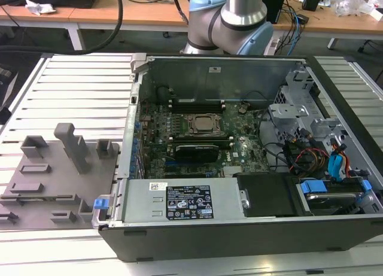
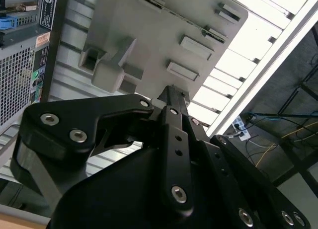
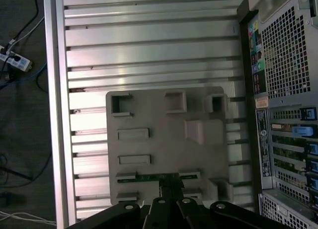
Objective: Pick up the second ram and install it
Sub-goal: 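Reach for the second ram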
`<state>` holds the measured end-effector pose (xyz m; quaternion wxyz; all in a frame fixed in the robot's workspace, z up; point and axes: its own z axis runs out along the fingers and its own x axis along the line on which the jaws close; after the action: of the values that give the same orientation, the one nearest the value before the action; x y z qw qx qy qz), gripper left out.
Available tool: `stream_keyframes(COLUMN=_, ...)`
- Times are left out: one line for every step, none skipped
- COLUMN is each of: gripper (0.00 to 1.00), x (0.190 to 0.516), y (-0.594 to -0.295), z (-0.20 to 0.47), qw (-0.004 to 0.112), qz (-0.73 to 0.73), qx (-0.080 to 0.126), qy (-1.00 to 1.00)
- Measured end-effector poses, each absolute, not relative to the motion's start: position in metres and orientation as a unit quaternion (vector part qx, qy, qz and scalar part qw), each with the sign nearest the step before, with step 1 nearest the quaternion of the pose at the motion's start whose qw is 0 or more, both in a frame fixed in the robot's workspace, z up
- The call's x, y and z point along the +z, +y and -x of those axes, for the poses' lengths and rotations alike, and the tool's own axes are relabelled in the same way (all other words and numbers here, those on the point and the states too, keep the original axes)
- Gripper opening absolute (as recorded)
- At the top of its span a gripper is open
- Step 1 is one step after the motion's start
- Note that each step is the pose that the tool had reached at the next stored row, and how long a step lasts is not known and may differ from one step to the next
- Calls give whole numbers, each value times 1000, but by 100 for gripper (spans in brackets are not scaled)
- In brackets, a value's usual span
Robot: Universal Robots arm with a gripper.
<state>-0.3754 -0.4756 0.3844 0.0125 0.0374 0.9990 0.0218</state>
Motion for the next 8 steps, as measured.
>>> stream_keyframes(gripper=11, x=384, y=-477, z=375, qw=12, qz=-37, qx=22, qy=999)
stream_keyframes(gripper=11, x=384, y=-478, z=376, qw=12, qz=-37, qx=22, qy=999)
stream_keyframes(gripper=11, x=384, y=-480, z=376, qw=13, qz=-37, qx=22, qy=999)
stream_keyframes(gripper=11, x=384, y=-482, z=376, qw=12, qz=-37, qx=22, qy=999)
stream_keyframes(gripper=11, x=384, y=-485, z=376, qw=12, qz=-37, qx=22, qy=999)
stream_keyframes(gripper=11, x=384, y=-489, z=376, qw=13, qz=-37, qx=22, qy=999)
stream_keyframes(gripper=11, x=384, y=-491, z=377, qw=12, qz=-37, qx=22, qy=999)
stream_keyframes(gripper=11, x=384, y=-494, z=377, qw=12, qz=-37, qx=22, qy=999)
